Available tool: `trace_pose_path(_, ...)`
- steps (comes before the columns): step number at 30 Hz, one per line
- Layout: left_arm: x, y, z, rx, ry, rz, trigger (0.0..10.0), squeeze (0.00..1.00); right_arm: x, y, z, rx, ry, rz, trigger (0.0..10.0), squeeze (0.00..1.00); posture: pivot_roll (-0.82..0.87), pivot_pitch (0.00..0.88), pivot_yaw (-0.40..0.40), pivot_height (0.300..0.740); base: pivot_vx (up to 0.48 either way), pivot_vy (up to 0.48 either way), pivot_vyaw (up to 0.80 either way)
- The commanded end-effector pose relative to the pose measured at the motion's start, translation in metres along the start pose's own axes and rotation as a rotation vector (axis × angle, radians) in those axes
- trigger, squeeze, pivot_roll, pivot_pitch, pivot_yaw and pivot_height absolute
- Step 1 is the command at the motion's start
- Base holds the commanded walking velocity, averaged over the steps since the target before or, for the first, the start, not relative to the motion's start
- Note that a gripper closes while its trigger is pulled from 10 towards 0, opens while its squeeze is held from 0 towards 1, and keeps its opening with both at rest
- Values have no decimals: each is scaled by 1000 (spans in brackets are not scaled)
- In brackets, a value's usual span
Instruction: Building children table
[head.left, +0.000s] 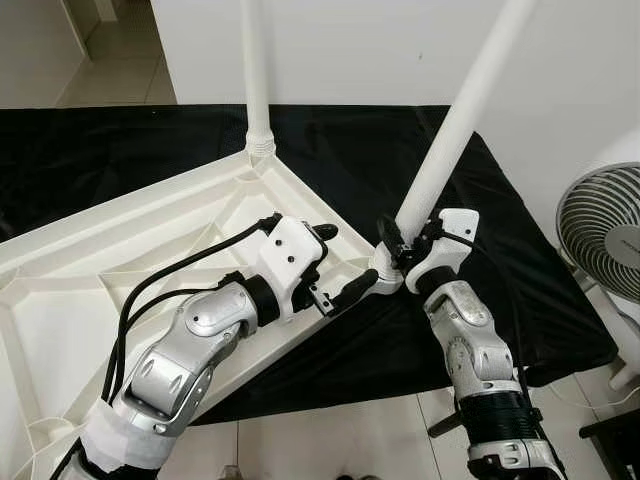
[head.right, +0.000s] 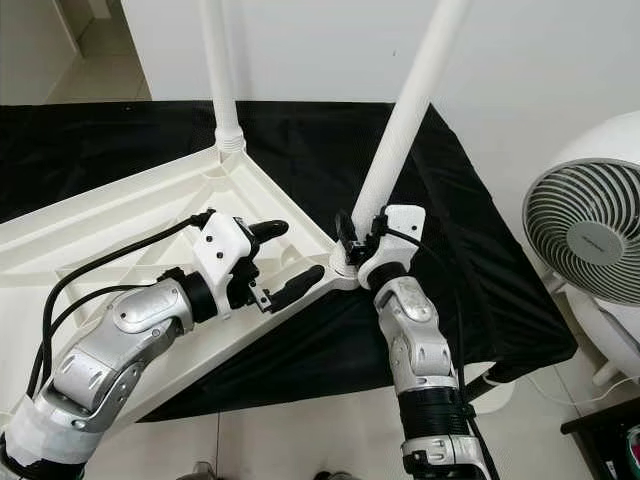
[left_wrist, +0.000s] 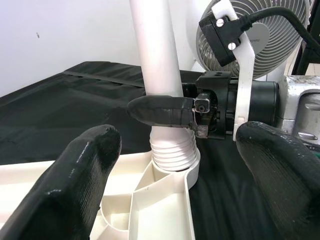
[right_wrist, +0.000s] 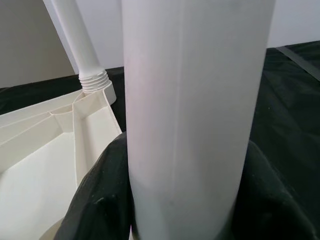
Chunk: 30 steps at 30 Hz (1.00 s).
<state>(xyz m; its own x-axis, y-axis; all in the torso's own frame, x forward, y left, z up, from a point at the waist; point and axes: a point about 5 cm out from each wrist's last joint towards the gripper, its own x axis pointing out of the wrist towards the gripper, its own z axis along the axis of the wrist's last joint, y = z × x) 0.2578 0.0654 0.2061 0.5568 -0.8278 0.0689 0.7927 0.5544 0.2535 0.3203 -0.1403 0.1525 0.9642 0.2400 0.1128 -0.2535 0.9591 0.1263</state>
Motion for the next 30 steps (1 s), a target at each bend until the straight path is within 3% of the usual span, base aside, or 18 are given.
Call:
trace_pose_path(1, 0, -3, 1, 0, 4, -49, 10000, 0, -18, -7, -42, -52, 192, -29, 10000, 0, 184, 121, -20, 740, 0, 0, 0)
trace_pose_path(5, 0, -2, 2, 2, 2, -45, 10000, 0, -22, 2, -42, -136, 173, 35, 10000, 0, 184, 121, -20, 740, 0, 0, 0)
trace_pose_path(10, -1, -1, 2, 3, -1, -39, 10000, 0, -30, 10, -44, -161, 168, 106, 10000, 0, 184, 122, -23, 740, 0, 0, 0)
trace_pose_path(25, -2, -1, 3, 3, -1, -41, 10000, 0, -47, 10, -46, -165, 64, 117, 10000, 0, 182, 129, -13, 740, 0, 0, 0)
trace_pose_path(30, -3, 0, 3, 3, 0, -44, 10000, 0, -53, 12, -46, -227, 33, 166, 10000, 0, 181, 131, -8, 740, 0, 0, 0)
